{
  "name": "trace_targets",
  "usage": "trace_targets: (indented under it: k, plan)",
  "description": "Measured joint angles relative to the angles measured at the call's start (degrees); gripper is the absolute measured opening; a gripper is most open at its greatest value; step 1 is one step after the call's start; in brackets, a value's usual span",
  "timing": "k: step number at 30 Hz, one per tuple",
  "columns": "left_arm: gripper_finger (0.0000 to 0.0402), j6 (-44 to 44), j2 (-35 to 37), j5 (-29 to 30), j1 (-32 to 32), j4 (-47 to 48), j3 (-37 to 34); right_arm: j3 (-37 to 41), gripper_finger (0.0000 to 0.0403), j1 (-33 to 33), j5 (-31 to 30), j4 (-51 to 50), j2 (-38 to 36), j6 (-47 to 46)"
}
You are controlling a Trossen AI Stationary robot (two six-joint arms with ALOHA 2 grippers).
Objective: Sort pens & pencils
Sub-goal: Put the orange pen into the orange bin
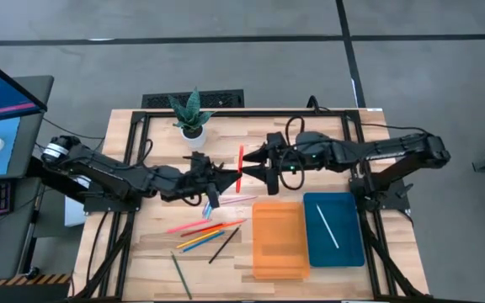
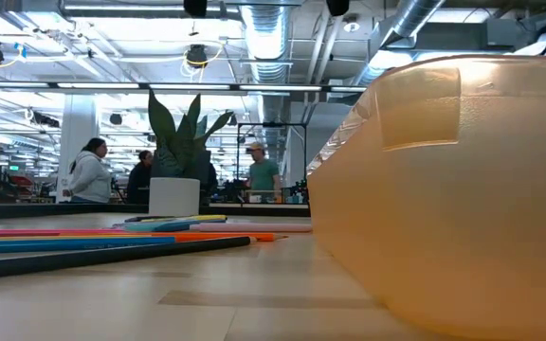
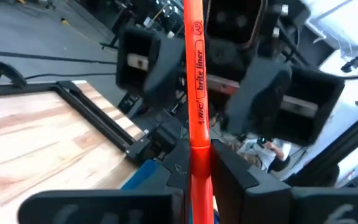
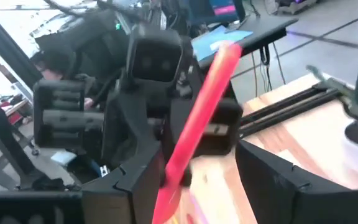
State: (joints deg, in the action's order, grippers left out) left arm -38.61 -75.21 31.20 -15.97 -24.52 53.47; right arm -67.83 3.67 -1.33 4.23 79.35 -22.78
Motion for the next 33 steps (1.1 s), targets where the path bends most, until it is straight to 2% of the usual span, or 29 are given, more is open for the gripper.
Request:
trace_targets:
  k: [5, 8, 11, 16, 21, 24, 30, 33]
  plan:
    - [0.0028, 0.0, 0.0, 0.0, 0.3, 0.7, 0.0, 0.0, 0.0223, -1.3, 1.8, 2.0, 1.4, 0.8]
    - [0.0029, -0.1, 0.0, -0.4, 0.8, 0.9, 0.0, -0.4, 0.0200, -2.0, 4.6, 2.3, 2.1, 0.8]
    - [0.0029, -0.5, 0.0, -1.2, 1.5, 1.5, 0.0, -0.4, 0.0153, -2.1, 5.8, 3.7, 3.3, 0.8]
    - [0.0030, 0.7, 0.0, -2.1, 2.1, 1.8, 0.0, -0.4, 0.0036, -2.1, 6.2, 4.0, 3.5, -0.1]
    - [0.0031, -0.4, 0.0, -2.5, 2.4, 3.1, 0.1, -0.3, 0.0037, -2.3, 5.9, 4.0, 3.3, -1.3]
    - [0.0041, -1.0, 0.1, -2.4, 2.4, 4.6, 0.1, -0.3, 0.0037, -2.3, 3.4, 2.4, 2.7, -1.4]
    - [0.0102, -6.5, 0.2, -2.5, 2.2, 14.2, 0.0, -0.4, 0.0037, -3.7, -3.7, -8.7, -2.8, -2.5]
    - [0.0135, -8.8, 0.2, -2.4, 1.9, 17.3, 0.0, -0.2, 0.0037, -4.5, -4.8, -15.6, -5.0, -3.2]
